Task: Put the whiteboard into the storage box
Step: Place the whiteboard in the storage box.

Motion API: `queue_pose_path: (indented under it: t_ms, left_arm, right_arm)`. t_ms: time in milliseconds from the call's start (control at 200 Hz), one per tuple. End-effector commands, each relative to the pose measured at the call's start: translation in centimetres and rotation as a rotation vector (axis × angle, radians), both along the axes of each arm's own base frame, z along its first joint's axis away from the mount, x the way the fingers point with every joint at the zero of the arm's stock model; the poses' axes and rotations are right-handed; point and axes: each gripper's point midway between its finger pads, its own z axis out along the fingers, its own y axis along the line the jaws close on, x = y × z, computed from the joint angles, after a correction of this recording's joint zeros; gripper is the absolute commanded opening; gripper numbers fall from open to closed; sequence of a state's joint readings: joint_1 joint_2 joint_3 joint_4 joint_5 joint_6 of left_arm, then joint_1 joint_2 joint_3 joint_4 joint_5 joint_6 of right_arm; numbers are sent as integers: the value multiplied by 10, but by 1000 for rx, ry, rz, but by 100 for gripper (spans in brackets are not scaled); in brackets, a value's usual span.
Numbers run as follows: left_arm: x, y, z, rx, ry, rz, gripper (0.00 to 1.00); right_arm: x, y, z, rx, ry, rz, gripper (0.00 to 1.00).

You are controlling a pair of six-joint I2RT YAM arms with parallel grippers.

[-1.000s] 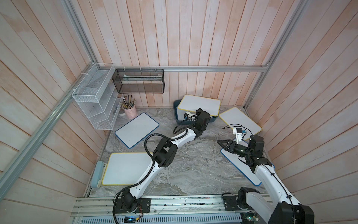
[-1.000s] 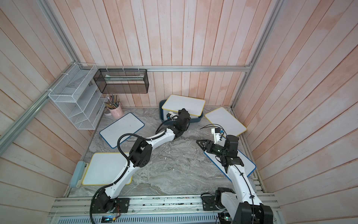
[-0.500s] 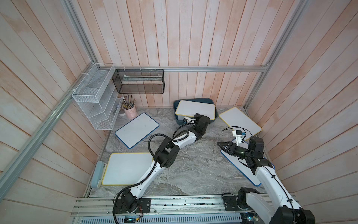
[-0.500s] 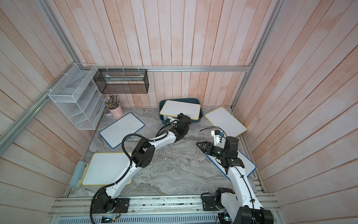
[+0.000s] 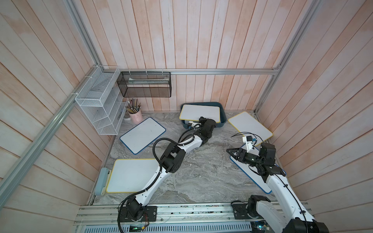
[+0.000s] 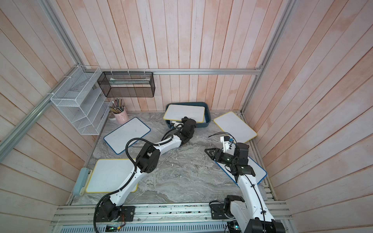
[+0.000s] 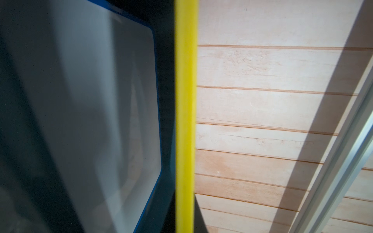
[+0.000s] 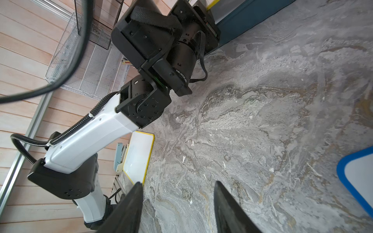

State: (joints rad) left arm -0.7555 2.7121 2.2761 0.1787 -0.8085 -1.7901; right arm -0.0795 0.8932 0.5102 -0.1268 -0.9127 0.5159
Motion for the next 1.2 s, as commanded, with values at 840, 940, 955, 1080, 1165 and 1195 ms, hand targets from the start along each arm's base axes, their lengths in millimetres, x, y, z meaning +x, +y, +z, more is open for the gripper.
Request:
queue_pose_path:
  t_ms: [840,940,955,1080,1165,1195]
  left_arm:
    - [-17,24,8,46,-65,-13,100]
    - [-20,38,1,70,-56,-10,100]
    - [-21,39,1,75,-57,-11,100]
    - [-27,61,-2,101,-52,9,100]
    - [-30,79,-2,130,-47,27,100]
    - [-32,84,-3,135,-43,34,100]
  right_arm:
    - [6,-2,0,6,-8,-13,57]
    - [6,-2,-3,16,0,-16,57]
    - [6,-2,-3,18,0,-14,57]
    - [5,-2,-4,18,1,-22,57]
    - [5,-2,-5,25,4,-19,57]
    - [6,-2,-5,24,1,-21,57]
